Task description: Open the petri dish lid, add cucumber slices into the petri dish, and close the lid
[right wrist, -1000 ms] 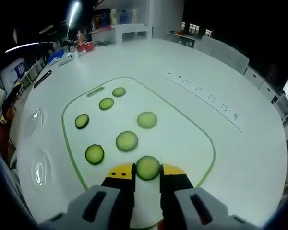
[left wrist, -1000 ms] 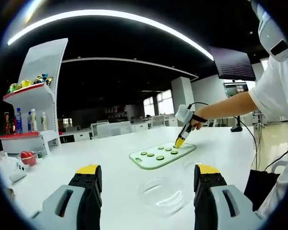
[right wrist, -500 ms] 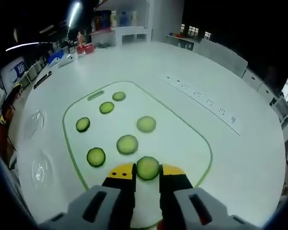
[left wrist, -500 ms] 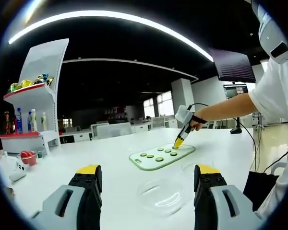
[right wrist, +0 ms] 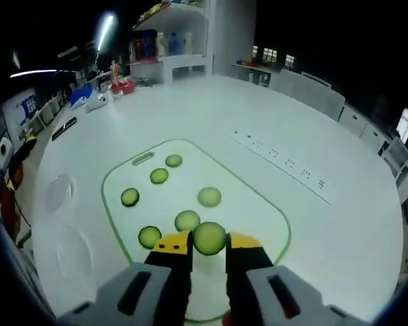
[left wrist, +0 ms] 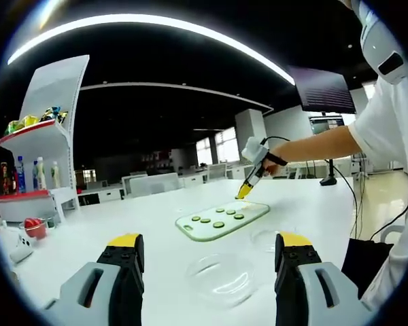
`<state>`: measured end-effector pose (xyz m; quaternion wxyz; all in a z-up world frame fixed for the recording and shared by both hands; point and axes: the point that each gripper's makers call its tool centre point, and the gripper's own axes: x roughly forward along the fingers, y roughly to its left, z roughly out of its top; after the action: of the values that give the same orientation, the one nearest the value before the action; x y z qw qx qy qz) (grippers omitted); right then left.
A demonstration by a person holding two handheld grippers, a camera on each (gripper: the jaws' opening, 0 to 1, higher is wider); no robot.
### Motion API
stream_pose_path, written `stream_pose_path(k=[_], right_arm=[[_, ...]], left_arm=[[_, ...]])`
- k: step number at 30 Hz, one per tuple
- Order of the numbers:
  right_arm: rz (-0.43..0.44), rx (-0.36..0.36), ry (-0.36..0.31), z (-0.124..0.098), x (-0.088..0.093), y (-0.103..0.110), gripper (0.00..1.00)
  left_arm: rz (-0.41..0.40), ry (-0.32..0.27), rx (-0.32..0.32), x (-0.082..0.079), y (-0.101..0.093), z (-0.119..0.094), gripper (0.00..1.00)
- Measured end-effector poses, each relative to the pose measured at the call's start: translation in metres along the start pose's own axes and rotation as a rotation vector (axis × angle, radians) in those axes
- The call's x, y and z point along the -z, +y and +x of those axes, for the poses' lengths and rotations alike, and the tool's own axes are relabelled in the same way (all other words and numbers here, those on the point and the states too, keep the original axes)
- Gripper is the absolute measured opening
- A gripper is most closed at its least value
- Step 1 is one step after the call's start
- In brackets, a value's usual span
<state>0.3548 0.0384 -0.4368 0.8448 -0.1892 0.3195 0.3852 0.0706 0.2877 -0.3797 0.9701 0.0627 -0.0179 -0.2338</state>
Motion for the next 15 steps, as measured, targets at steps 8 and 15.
stream_pose_path(k=[8,15], right_arm=[[-0.039,-0.012,-0.077,-0.028,-0.028,0.012,0.18],[-0.074,-0.027,-0.129,-0.044,-0.051,0.018,0.18]], left_arm=[[0.001,0.037,0.013,0.011,0.001,0.005,0.79],[0.023,0.061,0.011,0.012,0.003,0.006,0.79]])
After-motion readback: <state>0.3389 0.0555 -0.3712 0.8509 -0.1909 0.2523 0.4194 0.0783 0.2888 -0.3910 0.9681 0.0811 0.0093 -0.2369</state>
